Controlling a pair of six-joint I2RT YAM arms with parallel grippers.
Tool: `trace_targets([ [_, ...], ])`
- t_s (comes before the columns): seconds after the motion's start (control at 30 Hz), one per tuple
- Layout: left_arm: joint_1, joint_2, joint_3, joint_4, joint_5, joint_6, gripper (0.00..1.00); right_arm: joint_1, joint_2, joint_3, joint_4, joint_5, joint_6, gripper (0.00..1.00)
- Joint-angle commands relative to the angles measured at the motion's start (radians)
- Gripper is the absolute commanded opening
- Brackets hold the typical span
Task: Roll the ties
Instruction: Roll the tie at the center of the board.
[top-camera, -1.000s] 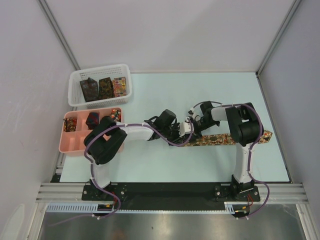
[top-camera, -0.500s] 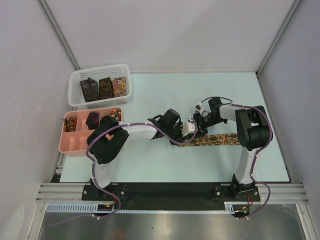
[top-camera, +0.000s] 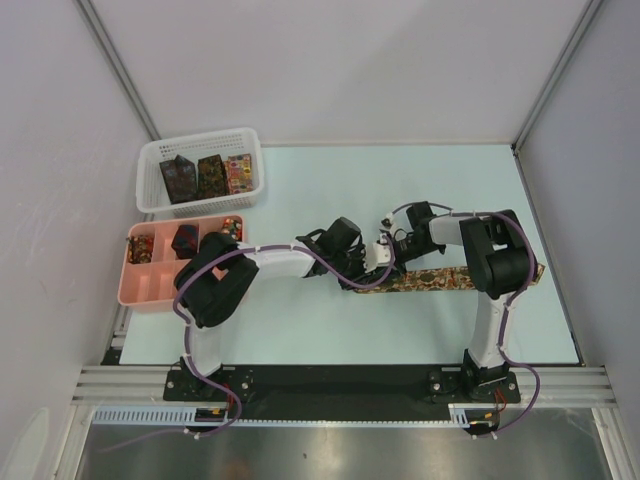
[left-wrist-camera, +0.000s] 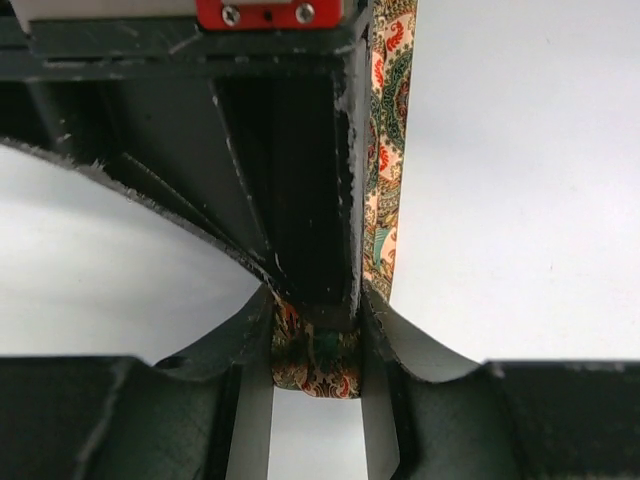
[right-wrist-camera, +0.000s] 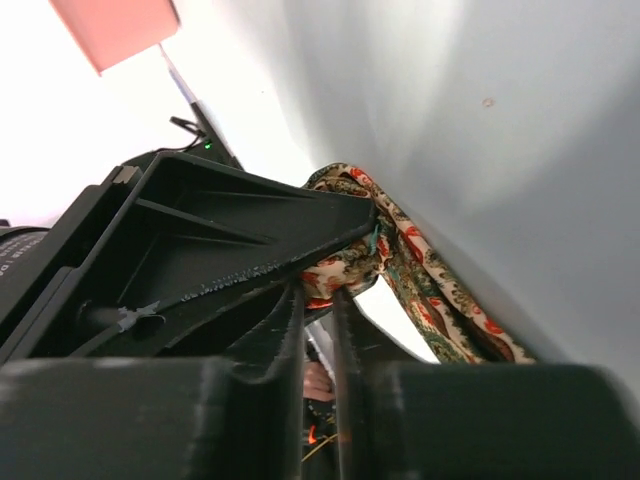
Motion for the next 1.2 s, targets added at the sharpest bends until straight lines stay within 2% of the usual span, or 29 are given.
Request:
trace_targets([
  [0.0,-0.001,0.020,-0.011,-0.044,-0.015,0.003,0.34,-0.006,0.058,-0.003,0.026,0.068,-0.022,0.00],
  [0.07,0.002,0.003,-0.017,-0.044,-0.003,0.003,0.40,-0.017,0.058,-0.011,0.007,0.092,-0.036,0.00],
  [0.1,0.005,-0.005,-0.021,-0.039,0.008,0.004,0.49,-0.022,0.055,-0.016,0.006,0.100,-0.041,0.00],
  [0.2,0.018,-0.032,-0.024,-0.027,0.040,0.000,0.61,-0.043,0.044,-0.026,-0.014,0.135,-0.067,0.00],
  [0.4,0.053,-0.117,-0.066,0.056,0.094,-0.037,0.80,-0.083,0.047,-0.029,-0.050,0.209,-0.088,0.00],
  [0.73,0.059,-0.085,-0.126,0.215,0.155,-0.071,0.83,-0.103,0.072,0.001,-0.111,0.318,-0.142,0.00],
  [1.03,-0.008,-0.016,-0.081,0.278,0.114,-0.029,0.83,-0.050,0.102,0.011,-0.134,0.232,-0.170,0.00],
  [1.1,-0.021,0.004,-0.064,0.254,0.099,0.000,0.76,-0.039,0.104,0.017,-0.134,0.217,-0.170,0.00],
  [1.17,-0.039,0.021,-0.029,0.165,0.096,0.058,0.61,-0.025,0.112,0.018,-0.130,0.200,-0.164,0.00],
])
